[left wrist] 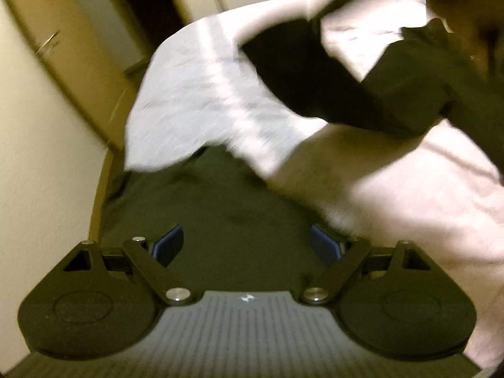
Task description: Fold clothes
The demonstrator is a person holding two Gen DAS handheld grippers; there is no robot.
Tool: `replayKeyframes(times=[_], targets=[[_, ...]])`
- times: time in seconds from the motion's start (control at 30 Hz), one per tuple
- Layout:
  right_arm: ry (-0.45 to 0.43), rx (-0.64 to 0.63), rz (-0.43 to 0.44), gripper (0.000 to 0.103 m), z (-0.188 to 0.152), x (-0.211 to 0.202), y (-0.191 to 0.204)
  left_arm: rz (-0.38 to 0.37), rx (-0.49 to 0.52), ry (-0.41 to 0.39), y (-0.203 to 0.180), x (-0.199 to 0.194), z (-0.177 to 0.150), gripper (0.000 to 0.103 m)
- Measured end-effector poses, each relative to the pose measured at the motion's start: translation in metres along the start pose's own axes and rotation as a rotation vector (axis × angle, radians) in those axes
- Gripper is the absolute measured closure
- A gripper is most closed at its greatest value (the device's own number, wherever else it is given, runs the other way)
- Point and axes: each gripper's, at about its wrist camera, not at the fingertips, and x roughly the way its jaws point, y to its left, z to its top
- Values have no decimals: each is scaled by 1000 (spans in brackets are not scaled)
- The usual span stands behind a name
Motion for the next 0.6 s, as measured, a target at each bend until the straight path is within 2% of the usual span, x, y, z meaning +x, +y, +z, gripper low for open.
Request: replayKeyframes(times=[0.1,0.2,0.3,0.33,0.47,0.6], targets=[[-178,165,-173,92,7,-78,-84,-41,61,-50,-30,6,35,18],[-316,315,-447,92,-29,-172,-174,-86,118,-98,-69,10,72,18],[-300,505,-654,92,-106,-236,-263,-117,157,-122,-120,12,104,18],[-264,580,-691,92,-139,-248,-294,-127,150,-121,-138,12,112,18],[-92,814,-721,92,-255,-260,-395,-136,121,-70,-211,9,140,18],[8,932,-621,92,-321,-256,-447,-133,127,6,-279,10,158,18]])
